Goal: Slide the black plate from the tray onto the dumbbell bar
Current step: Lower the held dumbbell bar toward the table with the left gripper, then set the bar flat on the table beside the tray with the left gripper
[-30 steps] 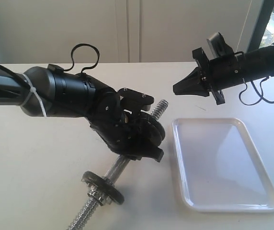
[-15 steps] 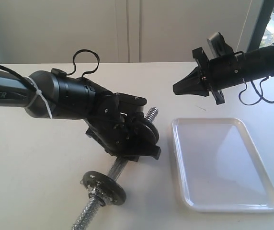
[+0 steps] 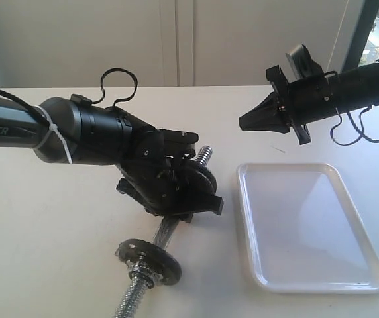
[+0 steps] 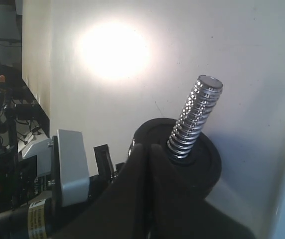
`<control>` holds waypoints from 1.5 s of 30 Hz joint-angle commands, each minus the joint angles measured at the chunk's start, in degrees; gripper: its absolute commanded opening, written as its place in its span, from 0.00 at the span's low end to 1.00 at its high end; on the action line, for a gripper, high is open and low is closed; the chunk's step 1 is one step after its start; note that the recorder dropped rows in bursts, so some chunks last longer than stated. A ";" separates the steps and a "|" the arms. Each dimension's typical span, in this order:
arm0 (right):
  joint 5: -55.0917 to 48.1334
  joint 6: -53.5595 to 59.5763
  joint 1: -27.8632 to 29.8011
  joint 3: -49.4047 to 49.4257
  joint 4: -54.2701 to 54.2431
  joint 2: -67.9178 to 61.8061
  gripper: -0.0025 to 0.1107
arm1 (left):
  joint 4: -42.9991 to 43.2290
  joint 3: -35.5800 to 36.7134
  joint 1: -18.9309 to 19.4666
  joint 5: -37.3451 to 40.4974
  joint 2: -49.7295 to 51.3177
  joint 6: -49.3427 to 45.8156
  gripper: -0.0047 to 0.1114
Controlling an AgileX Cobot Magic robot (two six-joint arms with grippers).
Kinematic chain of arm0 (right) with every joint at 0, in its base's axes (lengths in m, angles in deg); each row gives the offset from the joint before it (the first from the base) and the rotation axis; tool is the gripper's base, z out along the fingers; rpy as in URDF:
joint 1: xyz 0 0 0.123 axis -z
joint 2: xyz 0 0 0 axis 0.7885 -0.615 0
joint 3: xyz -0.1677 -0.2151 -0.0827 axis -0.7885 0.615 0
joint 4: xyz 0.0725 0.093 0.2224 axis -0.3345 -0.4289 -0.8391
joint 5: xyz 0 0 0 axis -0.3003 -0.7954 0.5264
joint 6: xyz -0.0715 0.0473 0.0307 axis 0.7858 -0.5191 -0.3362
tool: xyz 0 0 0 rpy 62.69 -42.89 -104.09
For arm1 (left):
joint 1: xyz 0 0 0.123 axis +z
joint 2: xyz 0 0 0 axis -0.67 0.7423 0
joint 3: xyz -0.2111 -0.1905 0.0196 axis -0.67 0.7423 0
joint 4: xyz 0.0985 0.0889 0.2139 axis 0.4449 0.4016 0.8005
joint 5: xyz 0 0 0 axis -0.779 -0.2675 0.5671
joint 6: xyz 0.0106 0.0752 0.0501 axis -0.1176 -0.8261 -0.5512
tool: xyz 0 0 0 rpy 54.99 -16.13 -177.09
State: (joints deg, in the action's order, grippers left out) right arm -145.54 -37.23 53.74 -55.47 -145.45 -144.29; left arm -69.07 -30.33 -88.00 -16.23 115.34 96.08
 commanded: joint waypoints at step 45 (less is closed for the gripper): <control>-0.43 0.86 0.62 -0.41 -0.79 0.70 0.02 | -0.75 -1.80 0.10 -13.29 0.56 21.73 0.18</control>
State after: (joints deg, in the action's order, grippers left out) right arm -145.54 -37.23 53.74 -55.47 -145.89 -144.29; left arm -70.02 -30.64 -88.11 -26.46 118.00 118.83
